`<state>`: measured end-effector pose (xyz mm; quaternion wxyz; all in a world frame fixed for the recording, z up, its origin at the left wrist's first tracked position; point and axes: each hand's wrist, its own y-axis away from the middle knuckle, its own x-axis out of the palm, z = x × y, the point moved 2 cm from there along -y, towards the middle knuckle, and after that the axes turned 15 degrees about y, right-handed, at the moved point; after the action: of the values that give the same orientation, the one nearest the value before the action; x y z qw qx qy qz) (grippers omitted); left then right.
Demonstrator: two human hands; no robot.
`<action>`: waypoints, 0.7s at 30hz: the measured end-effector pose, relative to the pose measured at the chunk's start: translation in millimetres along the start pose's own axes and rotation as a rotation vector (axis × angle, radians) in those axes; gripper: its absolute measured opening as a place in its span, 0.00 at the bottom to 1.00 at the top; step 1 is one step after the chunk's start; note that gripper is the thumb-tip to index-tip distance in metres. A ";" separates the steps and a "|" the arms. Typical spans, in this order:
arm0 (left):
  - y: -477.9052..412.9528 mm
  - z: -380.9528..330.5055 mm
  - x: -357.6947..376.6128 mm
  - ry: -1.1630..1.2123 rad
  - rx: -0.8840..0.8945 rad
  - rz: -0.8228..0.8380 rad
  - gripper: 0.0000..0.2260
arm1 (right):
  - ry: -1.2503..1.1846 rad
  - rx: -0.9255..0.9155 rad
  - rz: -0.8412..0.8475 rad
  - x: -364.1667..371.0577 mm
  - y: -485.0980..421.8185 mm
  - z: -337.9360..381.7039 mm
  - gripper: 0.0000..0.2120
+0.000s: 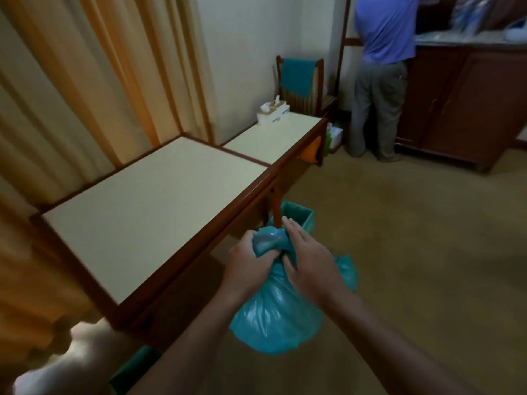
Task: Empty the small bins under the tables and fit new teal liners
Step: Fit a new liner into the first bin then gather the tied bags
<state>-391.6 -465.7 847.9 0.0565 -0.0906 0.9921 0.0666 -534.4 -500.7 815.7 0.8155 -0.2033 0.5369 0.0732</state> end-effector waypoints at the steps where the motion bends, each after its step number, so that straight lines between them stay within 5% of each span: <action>1: -12.5 -3.9 15.0 0.019 0.005 0.007 0.06 | 0.008 -0.001 -0.001 -3.2 -7.4 -17.5 0.32; 7: -87.8 8.5 80.3 0.040 -0.025 0.040 0.08 | -0.026 0.026 0.037 2.8 -55.7 -99.6 0.28; 21: -250.4 87.9 198.5 -0.064 -0.372 -0.200 0.09 | 0.170 -0.153 0.585 23.8 -185.7 -315.9 0.20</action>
<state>-529.9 -731.4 706.2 0.0769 -0.1955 0.9463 0.2456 -729.1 -801.0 733.5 0.6943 -0.1064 0.6319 0.3278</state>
